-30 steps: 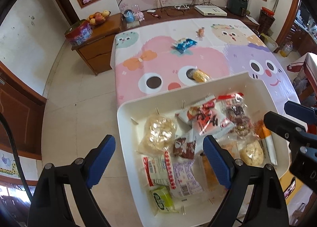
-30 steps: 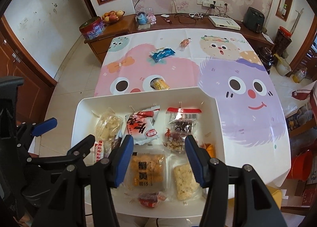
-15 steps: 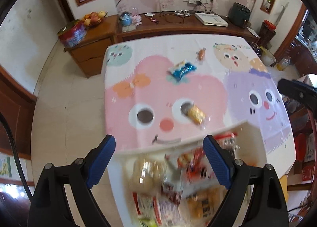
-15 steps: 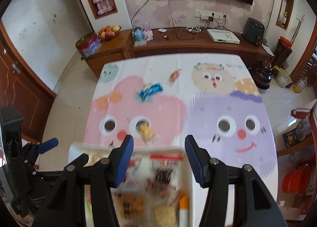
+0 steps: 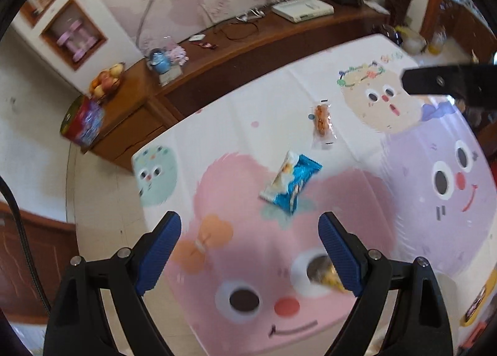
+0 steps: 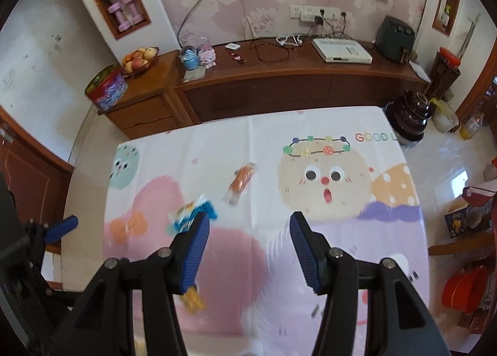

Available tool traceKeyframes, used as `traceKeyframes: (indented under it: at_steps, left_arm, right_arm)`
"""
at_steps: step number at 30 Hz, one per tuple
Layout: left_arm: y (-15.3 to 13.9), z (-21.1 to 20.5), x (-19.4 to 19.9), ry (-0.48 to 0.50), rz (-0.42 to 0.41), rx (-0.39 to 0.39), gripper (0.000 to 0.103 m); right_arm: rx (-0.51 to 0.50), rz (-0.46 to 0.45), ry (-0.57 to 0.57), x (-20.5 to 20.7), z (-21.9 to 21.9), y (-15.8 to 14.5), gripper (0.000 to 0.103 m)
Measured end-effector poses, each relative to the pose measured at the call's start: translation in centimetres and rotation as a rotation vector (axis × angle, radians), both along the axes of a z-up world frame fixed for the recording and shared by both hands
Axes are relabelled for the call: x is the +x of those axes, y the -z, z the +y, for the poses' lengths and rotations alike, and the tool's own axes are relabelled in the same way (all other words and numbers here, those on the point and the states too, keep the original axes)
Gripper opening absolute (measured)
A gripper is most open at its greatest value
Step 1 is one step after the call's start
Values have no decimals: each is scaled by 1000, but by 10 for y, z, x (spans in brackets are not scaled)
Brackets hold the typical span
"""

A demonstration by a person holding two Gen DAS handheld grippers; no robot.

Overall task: Organize snacks
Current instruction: 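Grasp the orange stick snack with the right gripper while the left grasps the blue wafer pack, then carry both snacks over the white tray and open both grippers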

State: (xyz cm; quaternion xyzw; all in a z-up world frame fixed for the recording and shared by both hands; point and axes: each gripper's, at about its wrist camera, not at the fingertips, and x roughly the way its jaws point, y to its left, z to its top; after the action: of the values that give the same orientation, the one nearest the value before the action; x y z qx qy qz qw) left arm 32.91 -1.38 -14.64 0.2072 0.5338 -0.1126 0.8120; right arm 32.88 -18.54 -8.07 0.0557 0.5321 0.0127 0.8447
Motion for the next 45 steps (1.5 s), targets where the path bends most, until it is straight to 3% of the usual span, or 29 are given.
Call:
traceKeyframes:
  at_steps: [4, 11, 19, 25, 28, 31, 34, 37, 39, 45]
  left_arm:
    - [33, -13, 29, 5, 22, 41, 89]
    - [79, -17, 61, -40, 124, -13, 89]
    - [101, -13, 68, -37, 195, -97, 89]
    - [114, -15, 68, -24, 204, -76, 89]
    - [119, -13, 76, -53, 218, -90, 89]
    - [121, -13, 79, -74, 230, -108, 86]
    - [123, -16, 81, -80, 239, -115, 78]
    - [125, -18, 82, -78, 253, -127, 58]
    - [123, -21, 81, -79, 250, -140, 33]
    - [111, -18, 69, -90, 202, -112, 24]
  right_arm:
    - [48, 55, 23, 37, -5, 34, 54]
    - [101, 157, 57, 80, -2, 98, 54]
    - [95, 203, 77, 112, 9, 141, 53]
    - [24, 237, 41, 118, 22, 159, 38]
    - [-29, 240, 27, 117, 26, 161, 21]
    - [-20, 243, 32, 114, 21, 162, 20]
    - [-16, 246, 29, 107, 18, 161, 20]
    - [-11, 252, 28, 99, 15, 160, 20]
    - [-1, 258, 24, 94, 14, 159, 20]
    - [22, 256, 2, 76, 14, 153, 20]
